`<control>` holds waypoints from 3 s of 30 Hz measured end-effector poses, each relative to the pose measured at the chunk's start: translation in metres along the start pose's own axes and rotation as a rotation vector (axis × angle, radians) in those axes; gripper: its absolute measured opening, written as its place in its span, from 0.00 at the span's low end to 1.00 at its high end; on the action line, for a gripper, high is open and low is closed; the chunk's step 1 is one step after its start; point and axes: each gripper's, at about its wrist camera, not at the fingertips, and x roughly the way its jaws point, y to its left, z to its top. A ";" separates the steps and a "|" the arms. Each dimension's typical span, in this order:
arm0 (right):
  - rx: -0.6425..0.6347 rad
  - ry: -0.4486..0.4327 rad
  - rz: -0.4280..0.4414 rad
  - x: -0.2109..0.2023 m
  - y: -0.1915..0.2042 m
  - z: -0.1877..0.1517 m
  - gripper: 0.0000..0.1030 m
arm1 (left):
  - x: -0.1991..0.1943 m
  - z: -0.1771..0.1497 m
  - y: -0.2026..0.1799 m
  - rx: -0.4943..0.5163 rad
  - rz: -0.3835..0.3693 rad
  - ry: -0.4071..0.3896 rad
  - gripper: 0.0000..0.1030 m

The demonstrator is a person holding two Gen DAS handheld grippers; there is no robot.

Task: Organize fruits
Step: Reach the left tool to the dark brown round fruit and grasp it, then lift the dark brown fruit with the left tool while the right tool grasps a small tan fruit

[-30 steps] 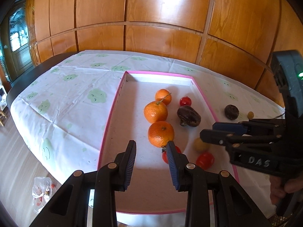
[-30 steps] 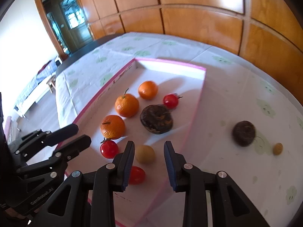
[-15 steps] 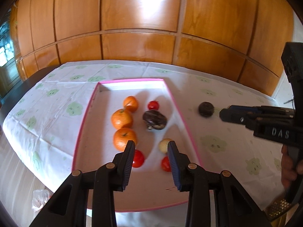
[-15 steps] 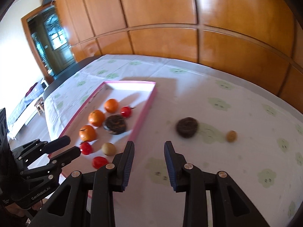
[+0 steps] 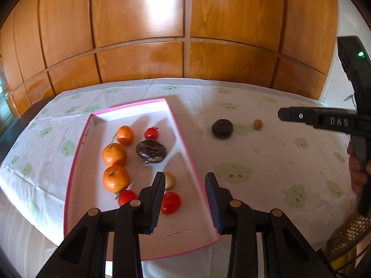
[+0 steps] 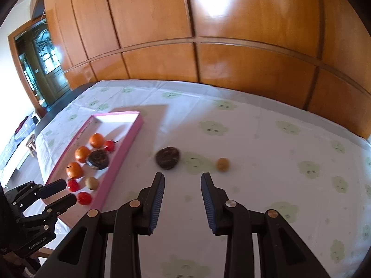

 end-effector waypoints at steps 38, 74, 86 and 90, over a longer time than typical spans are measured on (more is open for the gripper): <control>0.265 0.047 -0.098 0.016 -0.123 0.006 0.32 | 0.141 0.088 -0.064 0.025 -0.094 0.229 0.60; 0.214 0.151 0.018 0.050 -0.093 0.003 0.37 | 0.111 -0.002 -0.124 0.158 -0.178 0.083 0.43; 0.159 0.230 -0.001 0.118 -0.058 0.027 0.40 | 0.109 -0.006 -0.118 0.145 -0.205 0.066 0.43; 0.126 0.280 -0.044 0.136 -0.057 0.024 0.28 | 0.109 -0.006 -0.118 0.141 -0.206 0.062 0.43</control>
